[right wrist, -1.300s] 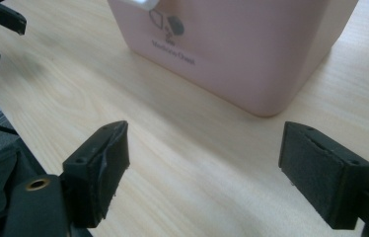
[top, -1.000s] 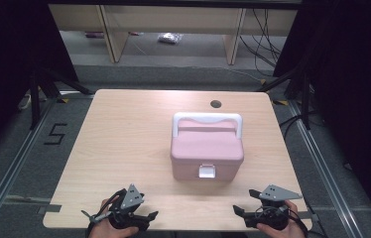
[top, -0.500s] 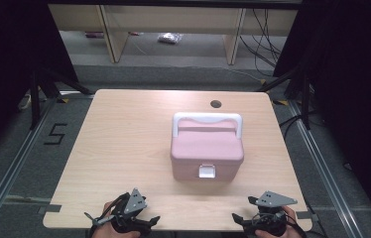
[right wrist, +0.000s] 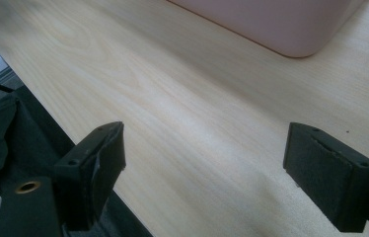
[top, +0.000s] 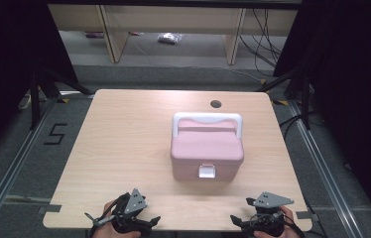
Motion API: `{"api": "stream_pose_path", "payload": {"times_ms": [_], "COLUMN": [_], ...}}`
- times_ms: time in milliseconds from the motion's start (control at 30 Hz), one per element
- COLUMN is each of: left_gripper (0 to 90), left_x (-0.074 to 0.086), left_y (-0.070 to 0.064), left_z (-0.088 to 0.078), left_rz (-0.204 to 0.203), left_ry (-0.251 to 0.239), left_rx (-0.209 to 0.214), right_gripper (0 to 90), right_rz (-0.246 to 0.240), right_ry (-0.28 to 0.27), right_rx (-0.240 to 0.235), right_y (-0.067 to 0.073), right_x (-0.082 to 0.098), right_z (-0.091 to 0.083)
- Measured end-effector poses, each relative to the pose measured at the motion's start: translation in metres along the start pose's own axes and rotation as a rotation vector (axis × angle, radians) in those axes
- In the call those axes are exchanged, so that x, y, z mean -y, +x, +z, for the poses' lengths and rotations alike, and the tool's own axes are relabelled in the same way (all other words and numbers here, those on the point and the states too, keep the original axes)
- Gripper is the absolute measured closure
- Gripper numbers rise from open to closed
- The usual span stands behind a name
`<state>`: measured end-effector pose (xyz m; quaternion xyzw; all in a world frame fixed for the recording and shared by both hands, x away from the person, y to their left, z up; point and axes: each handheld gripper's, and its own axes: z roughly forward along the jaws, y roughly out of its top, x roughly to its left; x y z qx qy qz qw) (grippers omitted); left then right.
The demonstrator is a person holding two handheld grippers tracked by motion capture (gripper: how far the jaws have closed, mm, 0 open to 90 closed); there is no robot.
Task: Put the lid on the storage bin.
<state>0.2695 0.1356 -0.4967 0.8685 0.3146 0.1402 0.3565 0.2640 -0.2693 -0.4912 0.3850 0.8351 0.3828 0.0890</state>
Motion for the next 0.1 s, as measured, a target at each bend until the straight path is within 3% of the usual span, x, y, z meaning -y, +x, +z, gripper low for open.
{"api": "stream_pose_path", "payload": {"times_ms": [100], "left_gripper": [19.1], "left_x": [0.0004], "left_y": [0.0003], "left_z": [0.0004], "left_rz": [-0.01], "left_ry": [-0.001], "left_rx": [0.0], "right_gripper": [17.2], "right_rz": [0.002], "right_ry": [-0.001], "right_rx": [0.0], "right_y": [0.0008], "right_x": [0.0001], "right_z": [0.0002]}}
